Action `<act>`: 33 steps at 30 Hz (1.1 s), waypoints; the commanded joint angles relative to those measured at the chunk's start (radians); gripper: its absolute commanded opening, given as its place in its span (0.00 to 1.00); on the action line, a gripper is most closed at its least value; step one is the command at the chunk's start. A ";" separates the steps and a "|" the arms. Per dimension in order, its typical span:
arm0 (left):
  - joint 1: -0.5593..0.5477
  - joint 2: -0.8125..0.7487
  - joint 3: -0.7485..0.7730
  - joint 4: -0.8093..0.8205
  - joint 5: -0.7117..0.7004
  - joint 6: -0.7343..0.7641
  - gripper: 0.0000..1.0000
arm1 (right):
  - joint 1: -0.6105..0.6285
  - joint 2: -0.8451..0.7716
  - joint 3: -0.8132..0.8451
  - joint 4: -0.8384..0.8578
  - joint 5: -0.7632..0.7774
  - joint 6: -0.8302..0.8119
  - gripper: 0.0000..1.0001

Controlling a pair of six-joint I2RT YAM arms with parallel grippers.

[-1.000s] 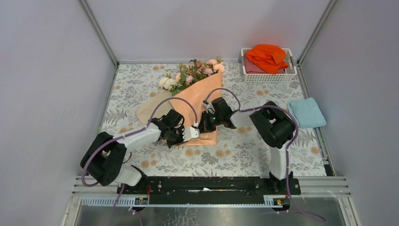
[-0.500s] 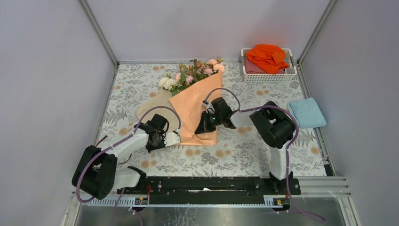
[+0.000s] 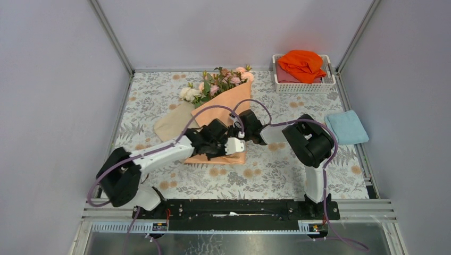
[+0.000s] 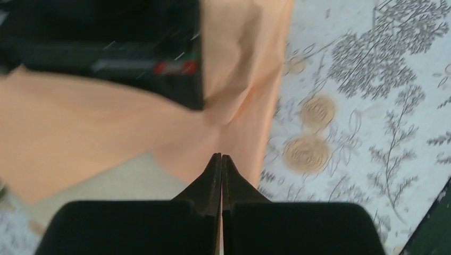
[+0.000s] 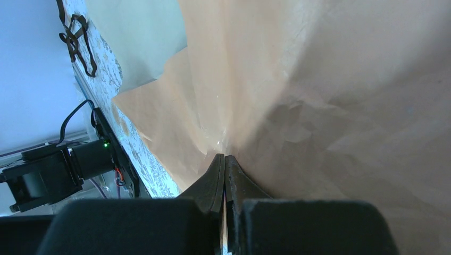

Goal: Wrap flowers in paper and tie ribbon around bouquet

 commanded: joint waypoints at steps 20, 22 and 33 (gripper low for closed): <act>-0.114 0.208 -0.182 0.256 0.136 0.003 0.00 | -0.004 0.087 -0.016 -0.141 0.184 -0.081 0.00; -0.113 0.190 -0.202 0.217 0.123 0.034 0.00 | -0.006 0.082 -0.019 -0.141 0.187 -0.083 0.00; -0.084 0.116 -0.315 0.123 -0.011 0.118 0.00 | -0.006 0.081 -0.011 -0.153 0.192 -0.095 0.00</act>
